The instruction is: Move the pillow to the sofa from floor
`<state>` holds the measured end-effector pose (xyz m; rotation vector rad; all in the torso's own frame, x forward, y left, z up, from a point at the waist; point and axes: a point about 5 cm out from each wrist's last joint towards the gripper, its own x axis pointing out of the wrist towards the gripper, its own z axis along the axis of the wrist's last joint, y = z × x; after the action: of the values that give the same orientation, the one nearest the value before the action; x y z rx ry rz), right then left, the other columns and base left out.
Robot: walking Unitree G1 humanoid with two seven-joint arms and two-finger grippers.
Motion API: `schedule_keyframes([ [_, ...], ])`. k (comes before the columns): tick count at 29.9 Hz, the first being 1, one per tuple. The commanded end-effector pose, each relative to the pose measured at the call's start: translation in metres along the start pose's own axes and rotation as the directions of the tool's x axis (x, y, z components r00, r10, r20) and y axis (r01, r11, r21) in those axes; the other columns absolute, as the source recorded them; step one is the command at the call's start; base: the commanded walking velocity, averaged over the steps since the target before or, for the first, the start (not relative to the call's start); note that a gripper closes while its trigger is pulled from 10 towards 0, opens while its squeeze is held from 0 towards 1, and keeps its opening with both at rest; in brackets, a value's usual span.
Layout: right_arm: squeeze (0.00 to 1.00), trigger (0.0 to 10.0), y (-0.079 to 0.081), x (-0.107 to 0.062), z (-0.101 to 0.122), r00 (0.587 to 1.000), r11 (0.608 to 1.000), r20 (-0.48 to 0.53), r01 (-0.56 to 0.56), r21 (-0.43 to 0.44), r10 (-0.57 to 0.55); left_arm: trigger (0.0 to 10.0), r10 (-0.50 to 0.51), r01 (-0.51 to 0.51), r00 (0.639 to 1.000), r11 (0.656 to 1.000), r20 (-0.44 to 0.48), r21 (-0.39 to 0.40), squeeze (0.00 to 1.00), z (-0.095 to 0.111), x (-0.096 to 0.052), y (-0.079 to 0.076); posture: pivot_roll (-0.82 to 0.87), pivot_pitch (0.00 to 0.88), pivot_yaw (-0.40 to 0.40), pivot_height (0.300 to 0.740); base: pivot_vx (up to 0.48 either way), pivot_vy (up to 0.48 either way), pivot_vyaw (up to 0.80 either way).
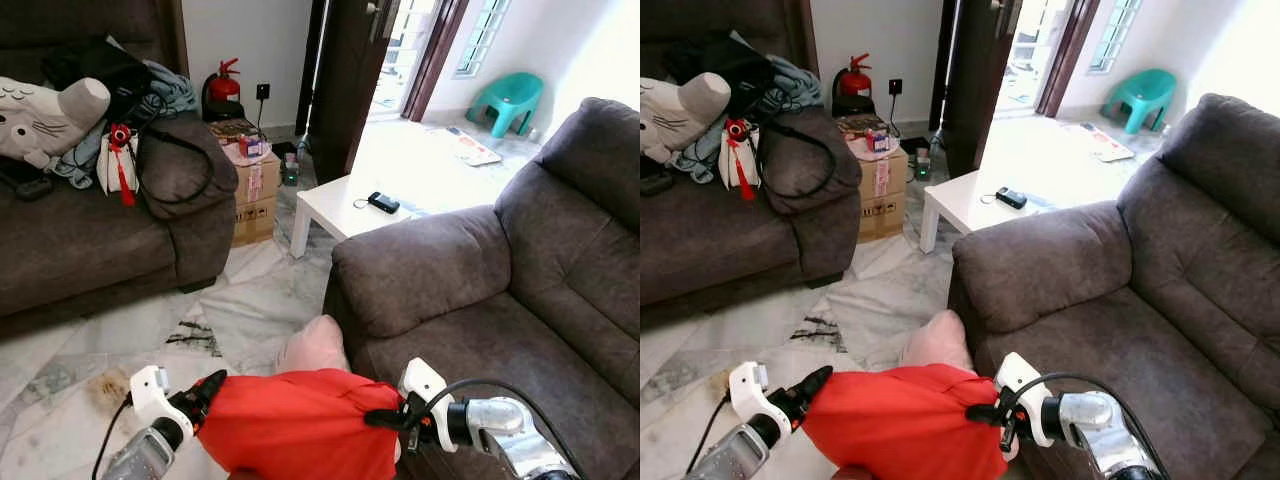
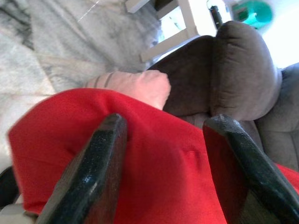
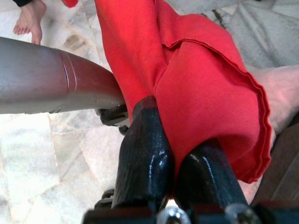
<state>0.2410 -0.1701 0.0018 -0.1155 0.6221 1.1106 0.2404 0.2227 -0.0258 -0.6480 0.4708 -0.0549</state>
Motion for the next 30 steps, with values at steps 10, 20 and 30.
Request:
schedule_keyframes([
  [10,0.00,10.0,-0.005,-0.001,0.006,0.999,1.000,0.030,0.030,-0.005,-0.030,10.0,0.059,-0.066,0.969,0.998,0.241,0.020,0.00,0.026,-0.007,-0.007,0.22,0.000,-0.173,0.740,0.000,0.000,0.00],
  [20,0.00,10.0,-0.005,0.000,0.006,0.999,1.000,0.029,0.031,-0.004,-0.030,10.0,0.211,-0.203,0.959,0.977,0.190,-0.064,0.00,0.012,-0.010,0.011,0.22,0.000,-0.178,0.740,0.000,0.000,0.00],
  [30,0.00,10.0,-0.005,-0.002,0.005,0.999,0.999,0.027,0.036,-0.001,-0.036,10.0,0.327,-0.317,0.936,0.944,0.127,-0.096,0.00,0.005,-0.014,0.027,0.21,0.000,-0.183,0.740,0.000,0.000,0.00],
])
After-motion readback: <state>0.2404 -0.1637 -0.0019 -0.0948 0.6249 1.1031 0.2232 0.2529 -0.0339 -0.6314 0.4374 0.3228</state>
